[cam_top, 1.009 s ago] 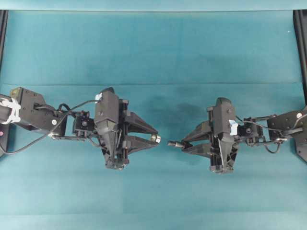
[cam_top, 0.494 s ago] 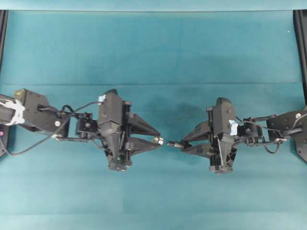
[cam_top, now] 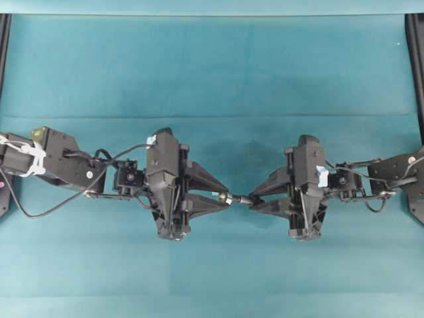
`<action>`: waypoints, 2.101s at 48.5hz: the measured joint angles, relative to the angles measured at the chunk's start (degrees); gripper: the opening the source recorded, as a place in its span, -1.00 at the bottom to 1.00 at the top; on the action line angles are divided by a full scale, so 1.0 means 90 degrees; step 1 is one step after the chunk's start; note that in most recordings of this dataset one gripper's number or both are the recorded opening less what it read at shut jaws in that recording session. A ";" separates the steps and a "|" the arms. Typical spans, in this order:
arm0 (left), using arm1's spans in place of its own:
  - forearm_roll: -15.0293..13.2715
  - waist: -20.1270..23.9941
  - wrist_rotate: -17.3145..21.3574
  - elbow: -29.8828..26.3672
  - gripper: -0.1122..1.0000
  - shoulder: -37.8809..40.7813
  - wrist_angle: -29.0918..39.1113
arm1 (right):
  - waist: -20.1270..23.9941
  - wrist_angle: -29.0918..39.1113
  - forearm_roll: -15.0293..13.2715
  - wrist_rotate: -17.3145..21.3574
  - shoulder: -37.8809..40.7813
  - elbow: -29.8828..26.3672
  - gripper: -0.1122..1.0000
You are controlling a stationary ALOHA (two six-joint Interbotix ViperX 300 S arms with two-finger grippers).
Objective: Insert the washer onto the shaft with both hands.
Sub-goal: 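Move both grippers toward each other, aligning shaft tip with washer hole, then push the shaft through the washer hole with the right gripper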
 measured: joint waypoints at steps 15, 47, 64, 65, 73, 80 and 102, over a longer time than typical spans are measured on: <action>0.0000 0.0000 0.0000 -0.0010 -0.14 0.0049 -0.0010 | 0.0000 -0.0107 0.0000 0.0010 0.0000 0.0000 -0.79; 0.0000 0.0010 0.0000 -0.0127 -0.14 0.0176 0.0000 | 0.0010 -0.0098 0.0000 0.0010 0.0020 -0.0029 -0.79; 0.0000 0.0020 0.0000 -0.0137 -0.14 0.0186 -0.0010 | 0.0010 -0.0107 0.0000 0.0010 0.0039 -0.0049 -0.79; 0.0000 0.0020 0.0000 -0.0137 -0.14 0.0186 0.0000 | 0.0010 -0.0098 0.0000 0.0010 0.0039 -0.0049 -0.79; 0.0000 0.0020 0.0000 -0.0195 -0.14 0.0244 -0.0010 | 0.0010 -0.0098 0.0000 0.0020 0.0059 -0.0049 -0.79; 0.0000 0.0020 0.0000 -0.0283 -0.14 0.0293 0.0000 | 0.0020 -0.0107 0.0000 0.0010 0.0059 -0.0049 -0.79; 0.0000 0.0049 0.0039 -0.0430 -0.14 0.0371 0.0195 | 0.0039 -0.0137 0.0000 0.0020 0.0068 -0.0186 -0.79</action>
